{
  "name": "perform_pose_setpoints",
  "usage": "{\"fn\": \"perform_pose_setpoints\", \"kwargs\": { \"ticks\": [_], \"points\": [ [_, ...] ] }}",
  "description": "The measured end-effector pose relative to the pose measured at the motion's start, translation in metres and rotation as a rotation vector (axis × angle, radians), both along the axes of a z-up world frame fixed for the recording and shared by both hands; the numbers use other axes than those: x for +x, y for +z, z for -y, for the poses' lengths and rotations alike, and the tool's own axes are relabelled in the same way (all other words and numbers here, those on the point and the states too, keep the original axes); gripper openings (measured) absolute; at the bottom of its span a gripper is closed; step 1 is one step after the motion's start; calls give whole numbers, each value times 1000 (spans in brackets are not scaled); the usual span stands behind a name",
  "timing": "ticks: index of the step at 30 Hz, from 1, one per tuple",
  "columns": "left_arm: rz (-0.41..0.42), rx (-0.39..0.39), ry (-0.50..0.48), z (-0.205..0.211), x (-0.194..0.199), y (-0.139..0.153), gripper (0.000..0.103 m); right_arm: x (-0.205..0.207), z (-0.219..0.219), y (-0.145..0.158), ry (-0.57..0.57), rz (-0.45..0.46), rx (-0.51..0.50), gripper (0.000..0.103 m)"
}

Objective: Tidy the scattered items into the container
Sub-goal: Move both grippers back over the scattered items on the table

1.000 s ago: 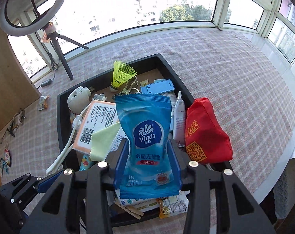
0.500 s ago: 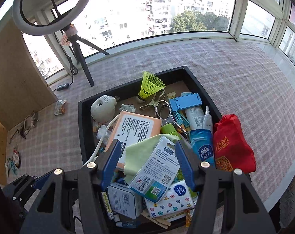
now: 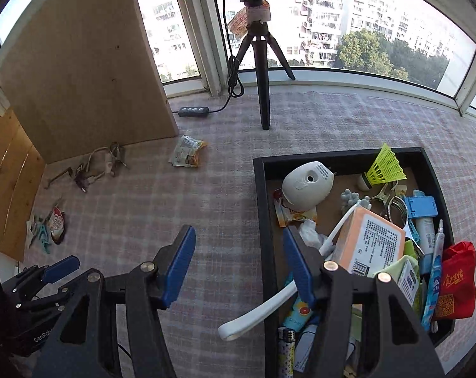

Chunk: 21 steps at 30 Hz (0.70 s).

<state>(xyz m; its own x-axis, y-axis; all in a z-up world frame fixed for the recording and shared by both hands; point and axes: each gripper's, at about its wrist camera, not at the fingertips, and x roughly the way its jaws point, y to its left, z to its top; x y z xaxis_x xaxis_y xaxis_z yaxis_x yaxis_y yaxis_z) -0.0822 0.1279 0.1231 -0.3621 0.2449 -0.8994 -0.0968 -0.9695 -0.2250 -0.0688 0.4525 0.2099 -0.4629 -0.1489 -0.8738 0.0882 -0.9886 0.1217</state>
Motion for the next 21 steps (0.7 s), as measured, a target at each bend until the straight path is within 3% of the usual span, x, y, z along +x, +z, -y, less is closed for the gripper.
{"fn": "perform_pose_setpoints", "kwargs": {
  "ticks": [9, 21],
  "points": [
    [11, -33, 209, 113, 2, -8, 53, -18, 103, -1, 178, 9, -22, 57],
    [57, -15, 477, 250, 10, -27, 53, -19, 239, -13, 448, 46, -29, 56]
  ]
}}
